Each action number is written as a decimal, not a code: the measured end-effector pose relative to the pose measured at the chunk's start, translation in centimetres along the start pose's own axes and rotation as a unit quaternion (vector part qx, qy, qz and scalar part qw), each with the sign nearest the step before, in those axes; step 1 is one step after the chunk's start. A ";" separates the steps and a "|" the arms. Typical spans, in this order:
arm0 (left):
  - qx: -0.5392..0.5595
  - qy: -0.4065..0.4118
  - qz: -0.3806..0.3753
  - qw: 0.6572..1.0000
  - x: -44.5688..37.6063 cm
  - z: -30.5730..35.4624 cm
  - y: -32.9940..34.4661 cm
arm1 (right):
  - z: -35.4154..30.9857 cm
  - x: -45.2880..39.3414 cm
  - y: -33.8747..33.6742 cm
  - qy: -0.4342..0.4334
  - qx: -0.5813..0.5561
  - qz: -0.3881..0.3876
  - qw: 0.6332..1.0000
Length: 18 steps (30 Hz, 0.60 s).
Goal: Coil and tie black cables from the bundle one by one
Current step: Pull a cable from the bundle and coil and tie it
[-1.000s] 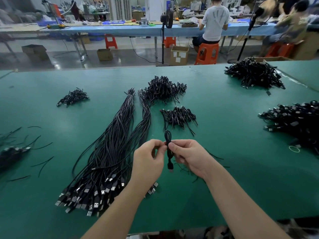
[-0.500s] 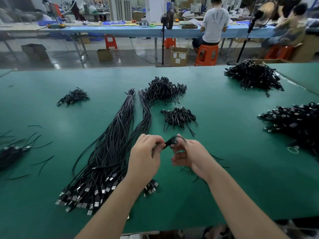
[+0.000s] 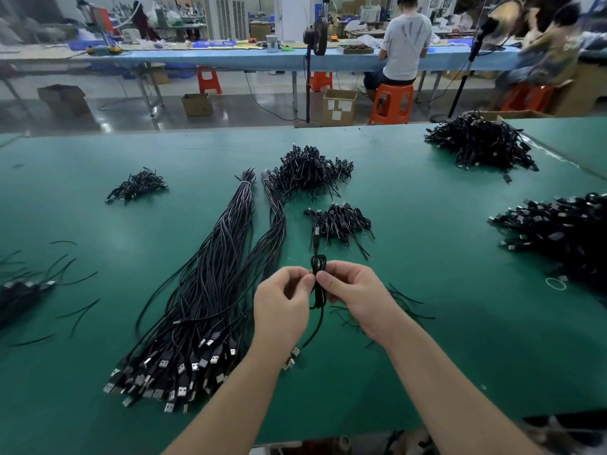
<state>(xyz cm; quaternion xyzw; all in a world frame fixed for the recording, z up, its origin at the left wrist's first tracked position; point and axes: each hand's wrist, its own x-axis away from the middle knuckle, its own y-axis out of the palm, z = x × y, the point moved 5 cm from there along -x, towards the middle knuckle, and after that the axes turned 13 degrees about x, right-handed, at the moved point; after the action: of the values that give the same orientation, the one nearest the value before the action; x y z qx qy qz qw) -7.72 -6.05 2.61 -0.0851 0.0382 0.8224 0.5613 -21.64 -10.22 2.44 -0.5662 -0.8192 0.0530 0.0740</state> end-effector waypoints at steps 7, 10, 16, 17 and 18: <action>0.013 0.013 -0.030 0.999 -0.7 0.0 0.0 | 0.6 -0.2 -0.1 0.017 0.009 -0.004 1.000; 0.000 0.003 -0.044 0.999 -1.0 -0.7 -0.4 | 1.6 -0.4 -0.2 0.058 -0.060 0.004 0.997; 0.015 -0.163 -0.149 0.975 -0.4 -3.9 -0.1 | 3.2 -0.7 0.0 0.080 -0.109 0.013 0.991; 0.035 -0.184 -0.154 0.970 -0.2 -4.3 -0.2 | 3.5 -0.7 0.1 0.083 -0.113 0.010 0.990; 0.048 -0.197 -0.152 0.967 -0.2 -4.6 -0.3 | 3.8 -0.8 0.3 0.088 -0.122 0.004 0.989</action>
<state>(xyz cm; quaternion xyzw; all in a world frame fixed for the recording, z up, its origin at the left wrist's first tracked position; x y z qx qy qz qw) -6.90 -6.85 -1.82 0.1012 -0.0472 0.7254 0.6792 -21.76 -10.89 -1.36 -0.5769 -0.8075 -0.0974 0.0756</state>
